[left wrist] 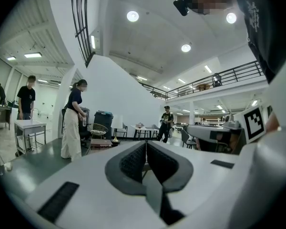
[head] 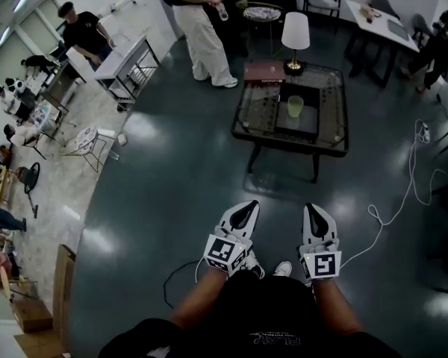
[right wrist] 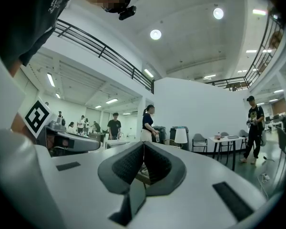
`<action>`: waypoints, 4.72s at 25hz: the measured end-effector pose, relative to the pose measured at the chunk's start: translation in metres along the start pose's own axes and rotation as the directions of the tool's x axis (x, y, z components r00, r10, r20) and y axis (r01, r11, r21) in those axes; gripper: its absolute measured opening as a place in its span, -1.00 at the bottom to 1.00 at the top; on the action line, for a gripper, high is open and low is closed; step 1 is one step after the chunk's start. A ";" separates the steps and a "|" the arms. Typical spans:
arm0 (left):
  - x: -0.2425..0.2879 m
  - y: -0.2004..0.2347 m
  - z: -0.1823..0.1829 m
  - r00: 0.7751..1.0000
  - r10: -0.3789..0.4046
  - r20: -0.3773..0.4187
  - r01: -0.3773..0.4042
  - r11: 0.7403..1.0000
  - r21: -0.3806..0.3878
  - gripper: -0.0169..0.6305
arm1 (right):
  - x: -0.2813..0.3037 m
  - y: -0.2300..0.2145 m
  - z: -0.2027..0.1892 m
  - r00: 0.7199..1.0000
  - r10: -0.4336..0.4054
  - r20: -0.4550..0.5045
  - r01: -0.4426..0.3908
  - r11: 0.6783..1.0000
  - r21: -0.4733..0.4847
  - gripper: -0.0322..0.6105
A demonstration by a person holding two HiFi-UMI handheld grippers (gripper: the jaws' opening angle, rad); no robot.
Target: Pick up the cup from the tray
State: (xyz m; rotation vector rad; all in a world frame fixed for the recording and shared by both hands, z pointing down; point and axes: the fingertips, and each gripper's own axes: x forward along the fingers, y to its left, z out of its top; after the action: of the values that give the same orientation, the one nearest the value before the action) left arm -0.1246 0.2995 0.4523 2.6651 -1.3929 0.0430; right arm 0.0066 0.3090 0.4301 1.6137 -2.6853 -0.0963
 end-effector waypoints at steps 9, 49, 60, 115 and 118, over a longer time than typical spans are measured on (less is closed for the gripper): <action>0.025 0.042 0.007 1.000 -0.030 0.002 0.030 1.000 0.005 -0.91 | 0.046 -0.004 -0.007 1.000 -0.025 -0.019 0.026 0.999 0.039 -0.87; 0.209 0.089 0.014 0.998 -0.033 -0.061 0.034 0.999 0.012 -0.91 | 0.187 -0.137 -0.027 0.999 0.025 -0.047 -0.022 0.998 0.060 -0.87; 0.264 0.078 0.010 0.996 -0.025 -0.089 0.028 0.999 0.029 -0.91 | 0.209 -0.184 -0.038 0.996 0.071 -0.049 -0.068 0.995 0.067 -0.87; 0.453 0.207 -0.038 0.957 -0.176 -0.231 0.187 0.982 0.025 -0.91 | 0.401 -0.274 -0.096 0.975 -0.083 -0.206 0.095 0.994 0.052 -0.87; 0.459 0.207 -0.046 0.958 -0.148 -0.245 0.160 0.987 0.030 -0.90 | 0.403 -0.277 -0.104 0.974 -0.059 -0.218 0.076 0.995 0.068 -0.87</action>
State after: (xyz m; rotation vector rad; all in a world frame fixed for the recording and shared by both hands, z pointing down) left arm -0.0296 -0.1857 0.5594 2.6884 -1.1216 0.3776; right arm 0.0657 -0.1812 0.5077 1.6303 -2.4996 0.1735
